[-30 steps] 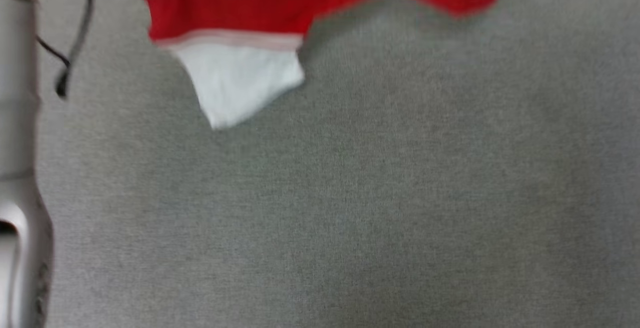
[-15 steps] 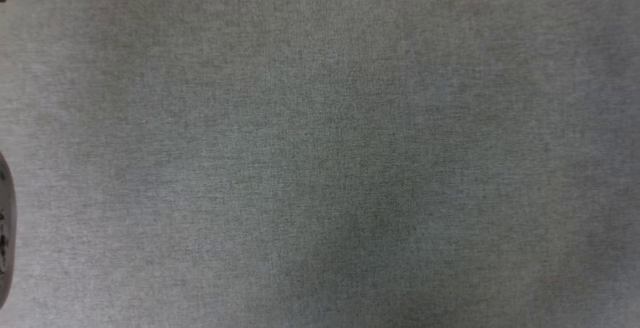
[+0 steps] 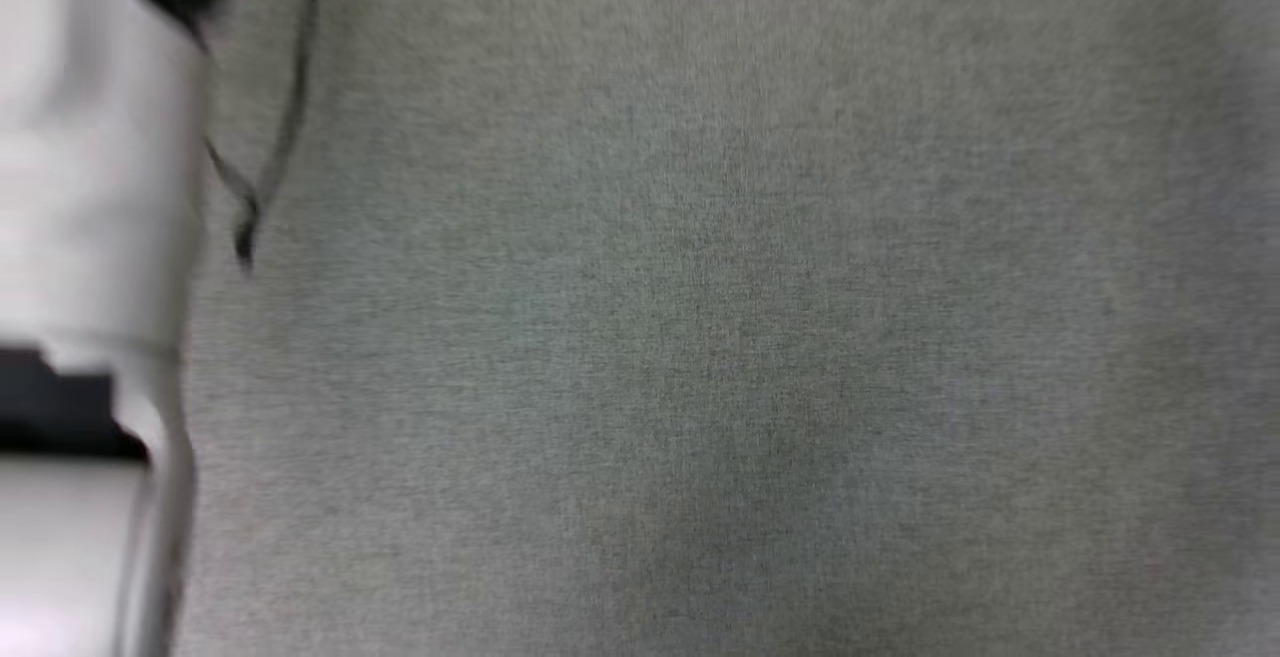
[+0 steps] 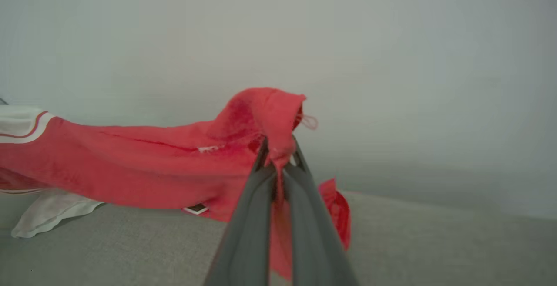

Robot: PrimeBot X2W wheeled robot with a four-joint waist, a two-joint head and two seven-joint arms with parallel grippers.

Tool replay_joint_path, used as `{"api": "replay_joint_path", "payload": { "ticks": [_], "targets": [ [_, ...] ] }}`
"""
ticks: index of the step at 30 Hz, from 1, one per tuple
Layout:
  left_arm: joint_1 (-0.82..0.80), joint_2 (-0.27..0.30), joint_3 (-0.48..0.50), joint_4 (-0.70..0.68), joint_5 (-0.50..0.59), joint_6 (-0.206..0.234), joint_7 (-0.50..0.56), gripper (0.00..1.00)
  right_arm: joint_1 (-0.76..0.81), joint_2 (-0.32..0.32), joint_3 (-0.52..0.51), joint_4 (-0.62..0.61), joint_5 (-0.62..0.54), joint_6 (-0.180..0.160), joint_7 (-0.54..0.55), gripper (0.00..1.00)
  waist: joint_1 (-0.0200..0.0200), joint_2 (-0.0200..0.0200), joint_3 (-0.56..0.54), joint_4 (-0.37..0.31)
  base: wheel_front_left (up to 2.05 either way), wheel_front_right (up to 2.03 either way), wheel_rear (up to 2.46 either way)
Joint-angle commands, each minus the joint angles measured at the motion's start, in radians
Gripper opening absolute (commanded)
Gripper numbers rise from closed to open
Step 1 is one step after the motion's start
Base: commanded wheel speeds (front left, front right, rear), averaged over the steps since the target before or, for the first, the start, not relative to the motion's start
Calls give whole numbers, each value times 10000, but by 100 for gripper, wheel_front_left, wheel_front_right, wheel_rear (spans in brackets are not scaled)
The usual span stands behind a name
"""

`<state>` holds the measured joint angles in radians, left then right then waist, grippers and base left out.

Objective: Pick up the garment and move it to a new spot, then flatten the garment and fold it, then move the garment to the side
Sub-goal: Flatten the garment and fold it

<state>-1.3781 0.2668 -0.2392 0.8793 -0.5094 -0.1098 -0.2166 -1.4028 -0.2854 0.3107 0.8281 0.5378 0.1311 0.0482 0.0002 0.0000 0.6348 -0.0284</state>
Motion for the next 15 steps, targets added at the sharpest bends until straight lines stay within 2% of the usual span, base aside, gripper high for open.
{"api": "replay_joint_path", "payload": {
  "ticks": [1,8,15],
  "targets": [
    [601,-21,-49,154,-85,-60,-136,0,508,-110,161,77,197,-9,-117,0,-2,0,-772,123,0,0,0],
    [3784,-151,117,80,-861,-188,-443,0,3444,-514,1010,-373,1115,-9,-508,0,-2,0,-2535,225,0,0,0],
    [7238,-68,570,-1295,-938,-4,-500,0,6601,-941,1542,-1418,1672,-10,-614,0,-2,0,-4130,201,0,0,0]
  ]
}}
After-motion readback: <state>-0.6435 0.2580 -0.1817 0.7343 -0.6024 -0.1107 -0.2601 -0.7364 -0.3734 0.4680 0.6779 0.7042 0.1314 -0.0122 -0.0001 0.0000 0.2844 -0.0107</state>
